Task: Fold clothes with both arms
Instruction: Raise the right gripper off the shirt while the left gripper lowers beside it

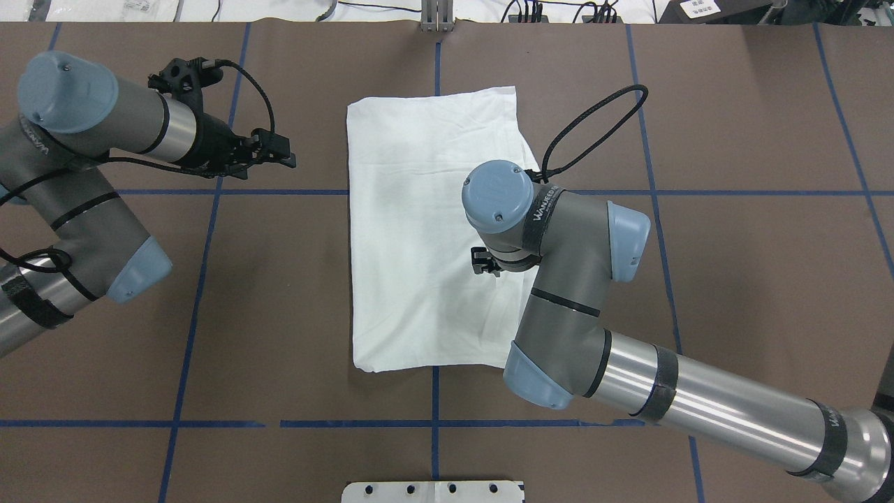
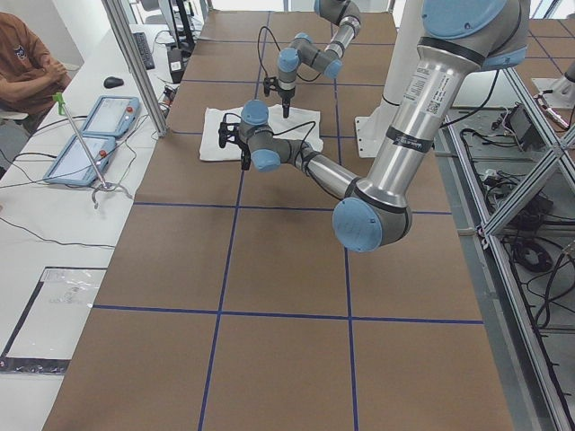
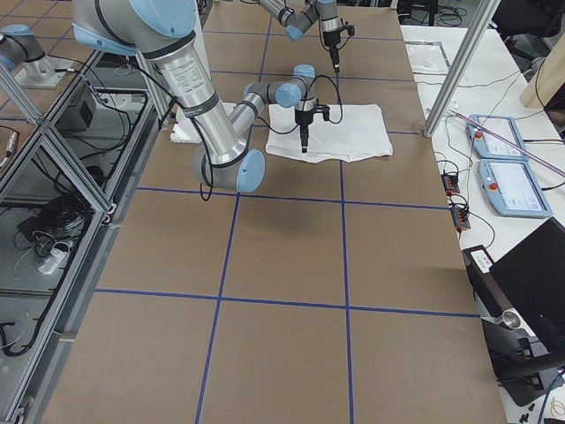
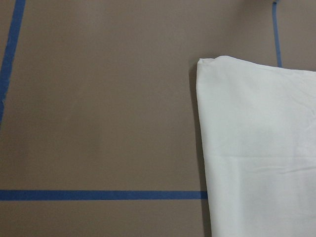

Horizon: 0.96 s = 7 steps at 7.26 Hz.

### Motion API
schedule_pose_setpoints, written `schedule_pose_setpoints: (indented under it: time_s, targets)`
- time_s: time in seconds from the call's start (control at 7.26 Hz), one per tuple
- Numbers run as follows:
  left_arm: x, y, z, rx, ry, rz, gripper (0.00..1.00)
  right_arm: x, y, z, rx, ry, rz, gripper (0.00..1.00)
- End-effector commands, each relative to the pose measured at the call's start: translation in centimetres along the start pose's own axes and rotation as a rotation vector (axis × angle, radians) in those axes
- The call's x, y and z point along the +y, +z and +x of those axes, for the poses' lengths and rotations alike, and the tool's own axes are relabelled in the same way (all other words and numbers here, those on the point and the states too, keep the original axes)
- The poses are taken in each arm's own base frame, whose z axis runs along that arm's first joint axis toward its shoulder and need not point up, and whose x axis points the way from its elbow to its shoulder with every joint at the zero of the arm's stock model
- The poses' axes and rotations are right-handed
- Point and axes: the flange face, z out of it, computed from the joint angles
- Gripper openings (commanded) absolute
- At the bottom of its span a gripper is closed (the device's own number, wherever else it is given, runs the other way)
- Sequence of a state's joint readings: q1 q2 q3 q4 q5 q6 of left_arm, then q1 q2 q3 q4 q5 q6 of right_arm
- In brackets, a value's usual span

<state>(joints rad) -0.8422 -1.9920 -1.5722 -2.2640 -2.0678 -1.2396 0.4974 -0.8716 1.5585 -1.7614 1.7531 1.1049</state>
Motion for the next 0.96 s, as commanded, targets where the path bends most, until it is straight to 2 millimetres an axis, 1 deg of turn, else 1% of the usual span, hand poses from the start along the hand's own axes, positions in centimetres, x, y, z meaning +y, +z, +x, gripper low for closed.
schedule_pose_setpoints:
  time_s: [0.0,0.28,0.41,0.55,0.69,0.83]
  targets:
    - [0.0,0.1,-0.1,-0.002,0.001,-0.001,1.00,0.9,0.3,1.8,0.001,0.001,0.001,1.00]
    - [0.0,0.0,0.1,0.001,0.002,0.000,1.00,1.3,1.5,2.9,0.020,0.004,-0.010,1.00]
    - [-0.1,-0.1,0.5,0.007,0.004,0.002,1.00,1.2,1.1,3.5,0.014,0.008,-0.005,1.00]
    - [-0.1,0.0,0.5,0.006,0.004,0.002,1.00,2.4,0.3,6.2,-0.005,0.003,0.002,1.00]
    - [-0.1,-0.1,0.5,0.007,0.004,0.002,1.00,3.9,0.0,9.3,-0.011,-0.006,0.003,1.00]
    - [-0.2,-0.3,1.0,0.013,0.003,0.004,1.00,4.7,-0.1,10.7,-0.012,-0.006,0.005,1.00]
